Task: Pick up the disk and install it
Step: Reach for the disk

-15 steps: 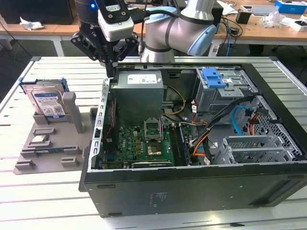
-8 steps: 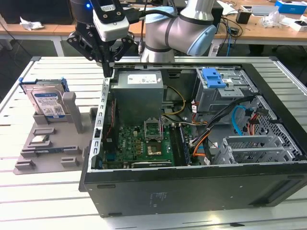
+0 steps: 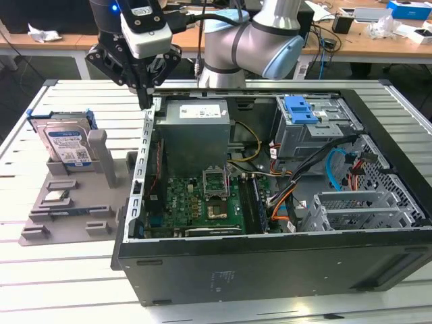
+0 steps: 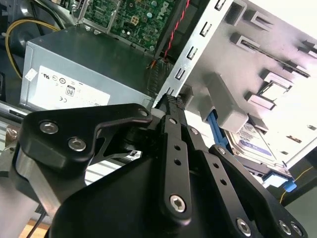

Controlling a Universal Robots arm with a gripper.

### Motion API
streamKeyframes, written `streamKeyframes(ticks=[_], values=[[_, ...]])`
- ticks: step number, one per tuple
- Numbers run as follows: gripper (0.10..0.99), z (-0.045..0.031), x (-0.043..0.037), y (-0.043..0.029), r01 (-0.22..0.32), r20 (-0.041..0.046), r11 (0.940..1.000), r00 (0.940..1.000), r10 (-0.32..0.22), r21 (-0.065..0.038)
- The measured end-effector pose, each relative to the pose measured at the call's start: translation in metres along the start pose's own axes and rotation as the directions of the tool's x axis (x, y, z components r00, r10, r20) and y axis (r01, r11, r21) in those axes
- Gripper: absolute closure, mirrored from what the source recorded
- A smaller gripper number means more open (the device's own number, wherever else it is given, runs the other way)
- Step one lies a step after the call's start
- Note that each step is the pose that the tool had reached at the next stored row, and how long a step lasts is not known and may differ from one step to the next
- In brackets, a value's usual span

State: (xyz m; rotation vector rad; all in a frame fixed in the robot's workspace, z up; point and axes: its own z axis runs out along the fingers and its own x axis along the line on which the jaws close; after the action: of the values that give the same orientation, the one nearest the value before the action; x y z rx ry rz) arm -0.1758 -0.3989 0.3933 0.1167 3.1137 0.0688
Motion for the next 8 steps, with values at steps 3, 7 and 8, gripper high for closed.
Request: streamKeyframes(ticks=[3,7,8], values=[[0.98,-0.0001,0.0034,-0.0003,0.0,0.0,1.0,1.0,0.0,0.0],[0.98,-0.0002,0.0084,-0.0006,0.0,0.0,1.0,1.0,0.0,0.0],[0.98,-0.0002,0.0104,-0.0008,0.0,0.0,1.0,1.0,0.0,0.0]])
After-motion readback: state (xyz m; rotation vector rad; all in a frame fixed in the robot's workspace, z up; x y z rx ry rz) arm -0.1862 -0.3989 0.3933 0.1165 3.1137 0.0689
